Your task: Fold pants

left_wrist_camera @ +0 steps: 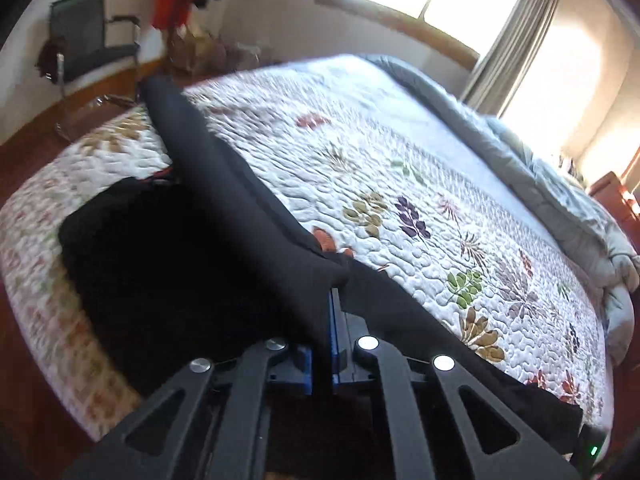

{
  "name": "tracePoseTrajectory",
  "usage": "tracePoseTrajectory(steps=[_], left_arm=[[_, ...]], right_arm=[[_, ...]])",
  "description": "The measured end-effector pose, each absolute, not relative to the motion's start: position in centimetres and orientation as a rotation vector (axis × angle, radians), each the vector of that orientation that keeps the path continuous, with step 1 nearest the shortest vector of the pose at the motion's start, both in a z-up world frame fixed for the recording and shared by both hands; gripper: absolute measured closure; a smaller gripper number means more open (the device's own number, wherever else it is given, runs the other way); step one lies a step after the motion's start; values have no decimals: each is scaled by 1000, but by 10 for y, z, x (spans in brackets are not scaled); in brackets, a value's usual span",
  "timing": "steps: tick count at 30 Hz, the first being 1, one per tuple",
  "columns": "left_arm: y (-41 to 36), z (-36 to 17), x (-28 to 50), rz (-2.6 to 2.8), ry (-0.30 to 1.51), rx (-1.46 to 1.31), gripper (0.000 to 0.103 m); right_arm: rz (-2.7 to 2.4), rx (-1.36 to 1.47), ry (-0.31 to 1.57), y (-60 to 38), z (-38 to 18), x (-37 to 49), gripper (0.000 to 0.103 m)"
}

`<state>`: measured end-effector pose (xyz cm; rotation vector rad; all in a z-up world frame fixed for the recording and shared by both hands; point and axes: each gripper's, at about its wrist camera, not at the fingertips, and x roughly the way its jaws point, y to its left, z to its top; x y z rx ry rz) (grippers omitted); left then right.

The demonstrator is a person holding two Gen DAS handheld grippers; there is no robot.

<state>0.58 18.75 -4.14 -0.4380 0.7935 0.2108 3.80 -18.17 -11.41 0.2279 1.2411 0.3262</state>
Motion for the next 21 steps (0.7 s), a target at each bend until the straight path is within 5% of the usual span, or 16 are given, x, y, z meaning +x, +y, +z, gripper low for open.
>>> tracePoseTrajectory(steps=[9,10,11,14,18,20,21], left_arm=[[214,-116,-35,223,916,-618,85],[218,-112,-34,219,915,-638,74],[225,-106,-34,227,898,-656,51],[239,-104,-40,248,881,-695,36],[263,-118,-30,209,946,-827,41],[263,-121,-25,235,957,-804,72],[262,-121,-22,255,965,-779,78]], right_arm=[[336,202,1248,-177,-113,39,53],[338,202,1248,-178,-113,38,53],[339,203,1249,-178,-114,39,53],[342,204,1250,-176,-114,40,49],[339,170,1243,-170,-115,38,47],[335,161,1244,-168,-114,38,47],[334,165,1245,-169,-114,38,47]])
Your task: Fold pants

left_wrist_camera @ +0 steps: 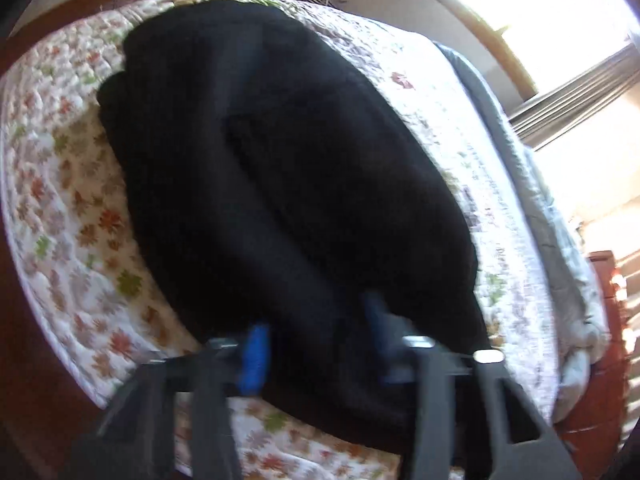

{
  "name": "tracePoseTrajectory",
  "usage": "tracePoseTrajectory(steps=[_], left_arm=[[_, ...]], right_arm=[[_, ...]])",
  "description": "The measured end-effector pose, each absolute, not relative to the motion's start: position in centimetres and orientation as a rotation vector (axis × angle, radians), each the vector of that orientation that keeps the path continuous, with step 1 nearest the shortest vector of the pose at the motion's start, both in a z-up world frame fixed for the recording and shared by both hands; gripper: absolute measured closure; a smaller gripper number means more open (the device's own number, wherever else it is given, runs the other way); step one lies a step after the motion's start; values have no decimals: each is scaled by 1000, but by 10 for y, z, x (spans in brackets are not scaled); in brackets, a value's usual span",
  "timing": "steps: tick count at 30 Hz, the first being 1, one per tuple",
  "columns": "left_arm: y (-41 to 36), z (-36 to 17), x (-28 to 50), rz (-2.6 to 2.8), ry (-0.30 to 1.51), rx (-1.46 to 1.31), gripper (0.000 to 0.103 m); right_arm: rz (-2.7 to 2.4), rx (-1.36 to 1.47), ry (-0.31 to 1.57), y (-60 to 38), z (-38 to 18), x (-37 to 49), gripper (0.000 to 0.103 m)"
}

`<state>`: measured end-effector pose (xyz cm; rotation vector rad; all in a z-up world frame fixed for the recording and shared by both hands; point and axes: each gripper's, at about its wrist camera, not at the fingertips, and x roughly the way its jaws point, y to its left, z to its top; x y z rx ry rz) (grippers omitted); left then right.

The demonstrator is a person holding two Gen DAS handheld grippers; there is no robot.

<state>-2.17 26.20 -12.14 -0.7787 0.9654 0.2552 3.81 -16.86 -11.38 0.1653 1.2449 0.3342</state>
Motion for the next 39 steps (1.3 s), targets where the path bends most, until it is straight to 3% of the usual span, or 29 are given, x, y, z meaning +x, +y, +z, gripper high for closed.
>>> tracePoseTrajectory(steps=[3,14,21,24,26,32,39], left_arm=[[262,-113,-31,270,939,-762,85],[248,-101,-69,297,895,-635,85],[230,-117,-52,310,982,-517,82],[220,-99,-51,321,993,-534,68],[210,-83,-58,316,965,-524,51],[170,-49,-53,212,925,-419,41],[145,-77,-1,135,1023,-282,39]], right_arm=[[339,187,1253,-171,-111,39,47],[351,181,1262,-173,-107,42,44],[350,147,1264,-171,-111,44,42],[361,155,1266,-174,-105,43,43],[370,176,1250,-178,-96,42,43],[373,195,1171,-189,-66,43,43],[266,187,1230,-196,-91,47,43]])
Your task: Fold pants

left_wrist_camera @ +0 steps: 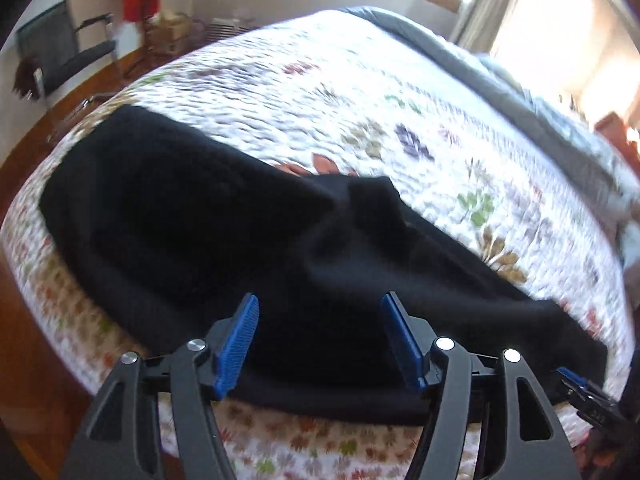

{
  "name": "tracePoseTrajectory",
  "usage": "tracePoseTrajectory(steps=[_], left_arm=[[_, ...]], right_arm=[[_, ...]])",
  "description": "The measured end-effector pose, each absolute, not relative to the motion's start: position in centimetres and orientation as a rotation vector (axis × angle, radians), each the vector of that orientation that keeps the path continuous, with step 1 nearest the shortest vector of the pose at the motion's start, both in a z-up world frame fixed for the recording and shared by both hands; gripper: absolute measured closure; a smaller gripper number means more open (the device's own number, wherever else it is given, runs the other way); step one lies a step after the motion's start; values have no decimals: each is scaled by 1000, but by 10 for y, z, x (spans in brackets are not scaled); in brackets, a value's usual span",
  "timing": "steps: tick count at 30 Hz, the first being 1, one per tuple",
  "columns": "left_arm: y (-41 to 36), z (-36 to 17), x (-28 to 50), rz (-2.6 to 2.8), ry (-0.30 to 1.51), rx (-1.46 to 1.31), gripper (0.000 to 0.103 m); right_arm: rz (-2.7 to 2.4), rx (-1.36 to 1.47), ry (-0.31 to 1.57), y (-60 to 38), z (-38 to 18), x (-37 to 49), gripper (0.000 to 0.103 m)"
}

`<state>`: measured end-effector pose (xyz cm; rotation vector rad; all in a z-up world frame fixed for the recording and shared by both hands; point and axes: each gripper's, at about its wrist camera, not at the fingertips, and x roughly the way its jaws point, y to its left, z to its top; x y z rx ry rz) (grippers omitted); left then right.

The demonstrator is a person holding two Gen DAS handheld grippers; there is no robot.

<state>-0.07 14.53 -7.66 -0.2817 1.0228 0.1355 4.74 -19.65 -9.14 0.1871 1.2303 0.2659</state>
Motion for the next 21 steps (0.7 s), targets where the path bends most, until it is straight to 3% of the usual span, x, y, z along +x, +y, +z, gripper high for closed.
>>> tracePoseTrajectory(steps=[5,13,21], left_arm=[[141,-123,17,151,1112,-219,35],[122,-72,39,-25,1045,-221,35],[90,-80,114,-360,1165,-132,39]], right_arm=[[260,111,1259,-189,-114,46,41],[321,171,1193,-201,-76,62,42],[299,202,1209,-219,-81,58,41]])
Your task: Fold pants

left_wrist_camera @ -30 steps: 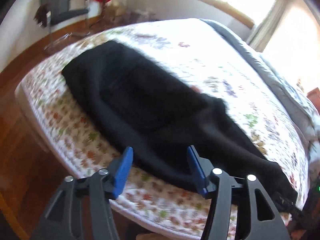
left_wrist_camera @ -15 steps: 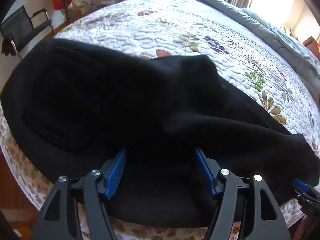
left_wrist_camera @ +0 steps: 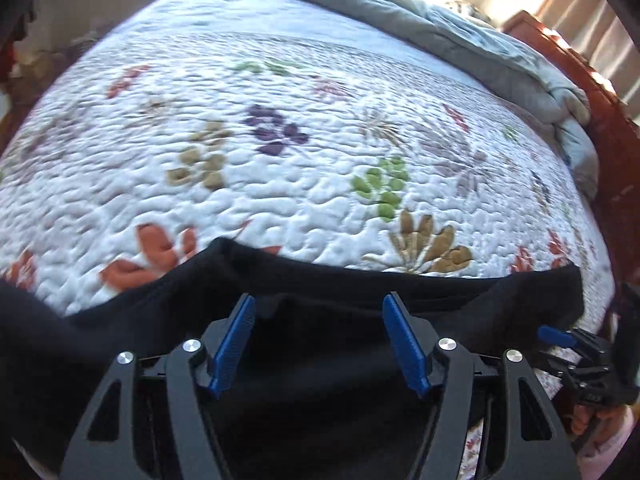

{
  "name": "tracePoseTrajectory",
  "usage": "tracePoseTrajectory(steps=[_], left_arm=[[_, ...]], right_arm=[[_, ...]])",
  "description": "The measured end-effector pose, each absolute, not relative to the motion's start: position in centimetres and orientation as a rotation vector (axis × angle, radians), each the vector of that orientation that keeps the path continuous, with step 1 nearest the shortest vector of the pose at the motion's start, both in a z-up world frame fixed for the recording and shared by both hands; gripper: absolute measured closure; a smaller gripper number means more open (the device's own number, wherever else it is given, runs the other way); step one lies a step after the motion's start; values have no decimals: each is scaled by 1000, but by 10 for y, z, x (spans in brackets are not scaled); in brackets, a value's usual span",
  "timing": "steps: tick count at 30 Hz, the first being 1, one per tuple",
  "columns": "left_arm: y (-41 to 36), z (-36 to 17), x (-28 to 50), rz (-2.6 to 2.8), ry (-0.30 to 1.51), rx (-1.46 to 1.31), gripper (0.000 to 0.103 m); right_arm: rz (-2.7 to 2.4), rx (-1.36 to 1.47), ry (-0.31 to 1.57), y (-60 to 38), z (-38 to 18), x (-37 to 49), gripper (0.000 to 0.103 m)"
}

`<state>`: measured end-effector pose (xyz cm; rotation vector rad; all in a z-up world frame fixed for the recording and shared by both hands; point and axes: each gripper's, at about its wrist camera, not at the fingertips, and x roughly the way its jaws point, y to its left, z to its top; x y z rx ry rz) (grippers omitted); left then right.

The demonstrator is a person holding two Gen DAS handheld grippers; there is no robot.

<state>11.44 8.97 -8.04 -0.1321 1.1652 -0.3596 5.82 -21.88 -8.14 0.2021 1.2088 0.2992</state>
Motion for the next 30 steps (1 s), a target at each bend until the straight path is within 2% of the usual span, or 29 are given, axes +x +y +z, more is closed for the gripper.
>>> tracePoseTrajectory(steps=[2,10,18,21,23,25,30], left_arm=[[88,-82,124,-414,1191,-149,45],[84,-96,130,-427,1231,-135,45],[57,-105,114,-459,1192,243,42],[56,-110,114,-487,1197,279,38],[53,-111,113,-518,1200,296,29],[49,-113,111,-544,1197,330,25],[48,-117,117,-553,1202,304,22]], right_arm=[[290,212,1221,-226,-86,58,41],[273,258,1245,-232,-101,63,40],[274,302,1255,-242,-107,63,38],[277,322,1257,-244,-109,63,37],[284,330,1258,-245,-110,64,36],[284,328,1260,-244,-111,64,35],[286,338,1261,-244,-112,65,34]])
